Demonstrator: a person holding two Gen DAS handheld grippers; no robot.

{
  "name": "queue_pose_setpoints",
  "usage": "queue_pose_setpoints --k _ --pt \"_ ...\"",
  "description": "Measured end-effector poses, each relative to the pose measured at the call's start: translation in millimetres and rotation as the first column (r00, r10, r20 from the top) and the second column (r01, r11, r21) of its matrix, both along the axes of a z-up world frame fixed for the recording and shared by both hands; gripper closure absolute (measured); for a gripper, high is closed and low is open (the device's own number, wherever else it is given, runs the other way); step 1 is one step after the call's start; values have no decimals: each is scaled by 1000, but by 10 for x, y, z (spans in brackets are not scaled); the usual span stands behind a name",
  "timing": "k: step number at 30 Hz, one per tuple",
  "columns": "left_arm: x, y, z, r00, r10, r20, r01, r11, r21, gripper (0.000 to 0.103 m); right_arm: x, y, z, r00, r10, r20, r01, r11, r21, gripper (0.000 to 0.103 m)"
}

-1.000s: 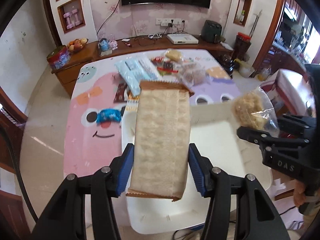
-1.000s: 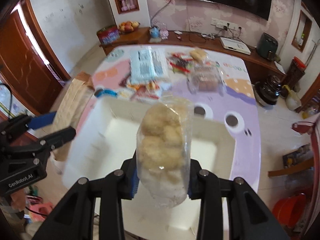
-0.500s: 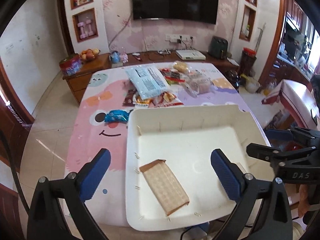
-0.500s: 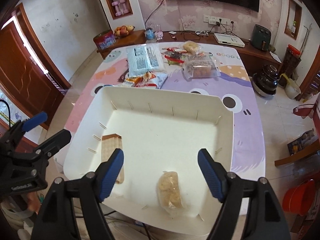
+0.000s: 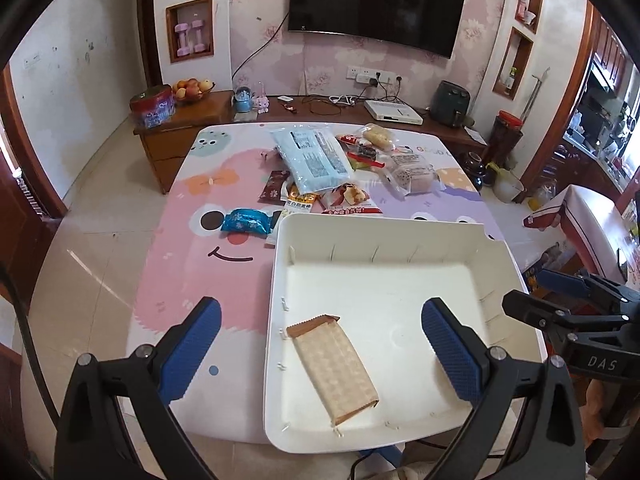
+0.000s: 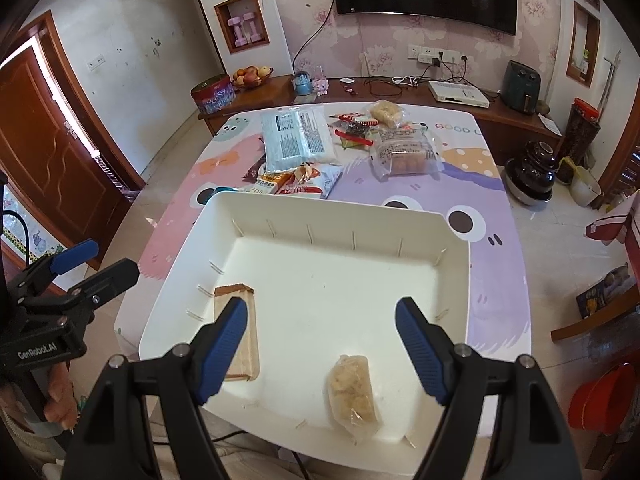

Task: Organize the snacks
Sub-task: 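Grasp the printed pastry bag with the right tool while the left tool grasps the blue candy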

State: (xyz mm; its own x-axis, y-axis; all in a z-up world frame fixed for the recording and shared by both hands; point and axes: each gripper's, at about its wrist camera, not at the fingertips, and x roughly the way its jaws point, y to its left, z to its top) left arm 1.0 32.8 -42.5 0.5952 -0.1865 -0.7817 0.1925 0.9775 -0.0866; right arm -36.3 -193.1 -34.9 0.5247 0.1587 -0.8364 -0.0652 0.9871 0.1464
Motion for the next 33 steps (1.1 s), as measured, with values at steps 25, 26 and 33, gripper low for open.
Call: queue_pose_setpoints --k 25,26,33 --pt "866 308 802 973 8 230 -55 979 198 3 988 4 659 995 14 103 -9 999 -42 26" --pt "940 331 838 971 7 240 -58 977 203 3 1078 12 711 994 13 110 -9 999 -39 26" --pt "1689 539 814 978 38 205 -79 977 196 3 1853 -12 775 996 -25 87 26 1000 -9 26"
